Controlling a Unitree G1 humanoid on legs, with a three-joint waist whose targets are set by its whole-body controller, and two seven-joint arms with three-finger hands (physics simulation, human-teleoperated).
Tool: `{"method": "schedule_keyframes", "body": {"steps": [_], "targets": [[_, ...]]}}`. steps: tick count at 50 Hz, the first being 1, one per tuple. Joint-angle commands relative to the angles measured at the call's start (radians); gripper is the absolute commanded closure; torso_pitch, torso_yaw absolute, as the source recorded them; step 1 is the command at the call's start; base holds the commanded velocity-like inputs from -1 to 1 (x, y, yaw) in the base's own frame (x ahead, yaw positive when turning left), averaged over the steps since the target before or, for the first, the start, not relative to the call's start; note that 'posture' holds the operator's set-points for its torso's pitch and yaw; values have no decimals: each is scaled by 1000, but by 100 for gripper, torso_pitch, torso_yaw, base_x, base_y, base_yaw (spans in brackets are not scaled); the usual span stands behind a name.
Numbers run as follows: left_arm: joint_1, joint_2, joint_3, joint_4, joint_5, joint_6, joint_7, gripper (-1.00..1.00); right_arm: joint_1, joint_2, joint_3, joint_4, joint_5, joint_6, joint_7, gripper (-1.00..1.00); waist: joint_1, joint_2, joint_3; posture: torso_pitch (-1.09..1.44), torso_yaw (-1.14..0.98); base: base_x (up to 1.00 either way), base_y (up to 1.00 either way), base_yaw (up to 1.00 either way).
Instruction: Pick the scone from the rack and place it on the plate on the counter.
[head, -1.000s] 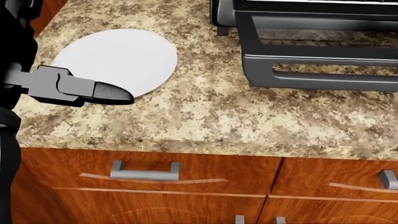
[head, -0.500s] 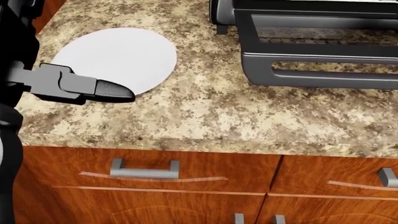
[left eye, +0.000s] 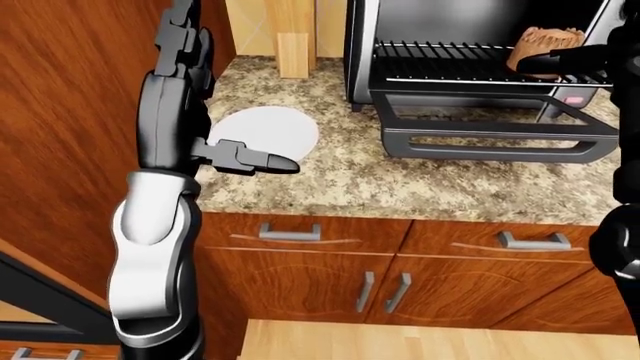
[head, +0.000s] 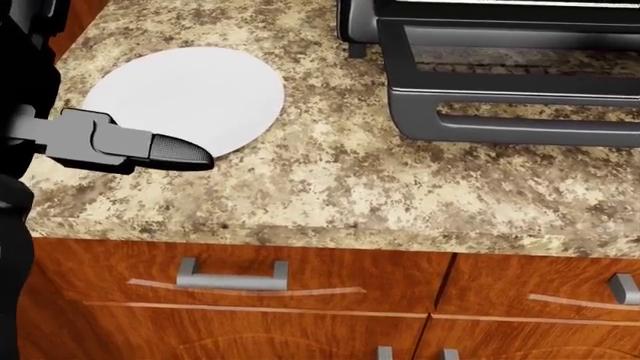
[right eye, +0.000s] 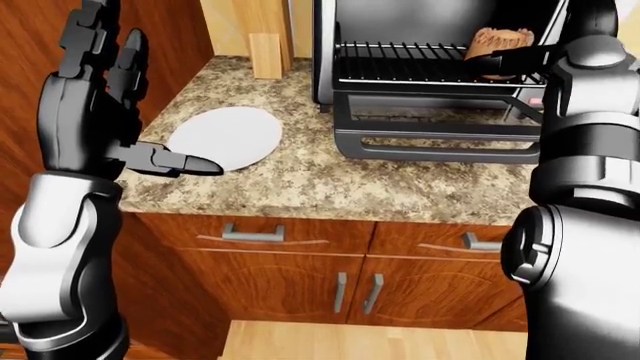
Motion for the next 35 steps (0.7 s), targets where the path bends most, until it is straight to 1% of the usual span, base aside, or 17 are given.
{"method": "schedule_keyframes", "body": {"steps": [1, 3, 6, 11, 16, 18, 23, 32, 35], "targets": [[-31, 6, 6, -18, 1, -30, 6, -100, -36, -14, -1, -41, 1, -27, -2, -100, 0, -6, -28, 0, 0, 0, 0, 0], [-35, 5, 4, -8, 3, -37, 6, -100, -34, -13, -2, -41, 5, -26, -1, -90, 1, -6, -27, 0, 0, 0, 0, 0], [-38, 6, 4, -3, 4, -38, 6, -100, -35, -10, 0, -42, 8, -24, 5, -81, 0, -7, -28, 0, 0, 0, 0, 0], [-23, 11, 15, -41, -2, -17, 2, -100, -30, -4, 2, -45, 9, -22, 11, -73, -1, -6, -28, 0, 0, 0, 0, 0], [-16, 12, 16, -37, -2, -24, 4, -100, -20, 2, 0, -52, 14, -18, 17, -69, 0, -6, -27, 0, 0, 0, 0, 0], [-17, 11, 14, -29, -2, -31, 6, -100, -18, 5, 1, -53, 15, -17, 19, -62, 0, -6, -27, 0, 0, 0, 0, 0], [-14, 13, 15, -32, 0, -29, 6, -100, -14, 10, 1, -51, 17, -22, 18, -59, 0, -5, -28, 0, 0, 0, 0, 0], [-13, 13, 15, -25, 1, -37, 8, -100, -16, 5, 0, -57, 21, -18, 20, -34, -1, -5, -28, 0, 0, 0, 0, 0], [-14, 13, 14, -22, 3, -38, 8, -100, -18, 4, -1, -58, 22, -19, 18, -21, -1, -5, -28, 0, 0, 0, 0, 0]]}}
